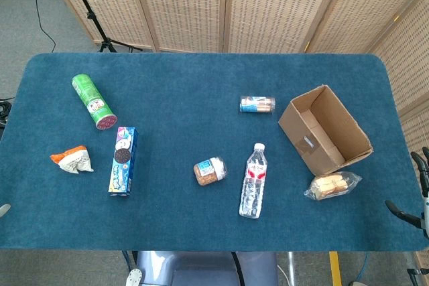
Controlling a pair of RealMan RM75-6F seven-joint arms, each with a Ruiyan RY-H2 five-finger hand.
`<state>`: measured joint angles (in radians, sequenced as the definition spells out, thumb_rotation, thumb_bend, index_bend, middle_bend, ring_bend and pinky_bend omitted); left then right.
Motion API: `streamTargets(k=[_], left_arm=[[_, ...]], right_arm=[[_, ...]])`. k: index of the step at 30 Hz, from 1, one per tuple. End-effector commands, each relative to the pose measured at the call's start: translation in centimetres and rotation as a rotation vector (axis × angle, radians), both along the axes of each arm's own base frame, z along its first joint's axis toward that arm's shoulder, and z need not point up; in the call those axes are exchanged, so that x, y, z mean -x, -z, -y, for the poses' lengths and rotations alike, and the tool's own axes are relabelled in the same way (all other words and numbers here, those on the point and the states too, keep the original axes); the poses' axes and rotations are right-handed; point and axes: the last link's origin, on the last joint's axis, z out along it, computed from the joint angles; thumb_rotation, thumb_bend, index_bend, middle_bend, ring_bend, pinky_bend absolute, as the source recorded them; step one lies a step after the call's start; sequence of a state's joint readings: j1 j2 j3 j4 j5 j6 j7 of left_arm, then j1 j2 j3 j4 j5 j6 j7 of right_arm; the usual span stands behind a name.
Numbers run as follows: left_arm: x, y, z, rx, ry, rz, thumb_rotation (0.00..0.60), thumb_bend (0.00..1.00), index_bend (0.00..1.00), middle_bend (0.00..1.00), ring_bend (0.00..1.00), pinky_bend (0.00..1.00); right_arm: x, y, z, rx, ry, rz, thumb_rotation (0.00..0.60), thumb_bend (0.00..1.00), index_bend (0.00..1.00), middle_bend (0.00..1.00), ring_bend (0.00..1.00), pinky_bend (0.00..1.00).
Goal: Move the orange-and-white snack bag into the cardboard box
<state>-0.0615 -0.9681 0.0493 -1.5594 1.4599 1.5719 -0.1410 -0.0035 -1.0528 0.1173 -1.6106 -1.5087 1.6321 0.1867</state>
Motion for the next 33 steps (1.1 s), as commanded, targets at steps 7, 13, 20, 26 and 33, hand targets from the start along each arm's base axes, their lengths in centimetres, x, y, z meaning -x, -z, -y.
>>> streamTargets(k=[7,13,20,26,33], left_arm=[[0.2,0.1,-0.3,0.01,-0.014,0.005,0.6,0.0,0.0,0.0,0.0,0.06],[1.2,0.8,-3.0,0.053,-0.068,-0.003,0.6,0.0,0.0,0.0,0.0,0.06],[2.6,2.6,-6.4,0.096,-0.051,0.033,0.6,0.0,0.0,0.0,0.0,0.06],[2.7,6.2,-10.5,0.246,-0.018,0.091,0.6,0.0,0.0,0.0,0.0,0.06],[1.5,8.9,-13.1,0.326,0.041,0.062,0.6,0.0,0.0,0.0,0.0,0.12]], right_arm=[[0.0,0.1,0.0,-0.015,0.001,0.006,0.6,0.0,0.0,0.0,0.0,0.0],[-0.2,0.0,0.0,-0.019,-0.003,0.016,0.6,0.0,0.0,0.0,0.0,0.0],[0.0,-0.1,0.0,-0.032,0.004,0.027,0.6,0.0,0.0,0.0,0.0,0.0],[-0.1,0.0,0.0,-0.043,0.003,0.031,0.6,0.0,0.0,0.0,0.0,0.0],[0.1,-0.2,0.1,-0.037,0.01,0.037,0.6,0.0,0.0,0.0,0.0,0.0]])
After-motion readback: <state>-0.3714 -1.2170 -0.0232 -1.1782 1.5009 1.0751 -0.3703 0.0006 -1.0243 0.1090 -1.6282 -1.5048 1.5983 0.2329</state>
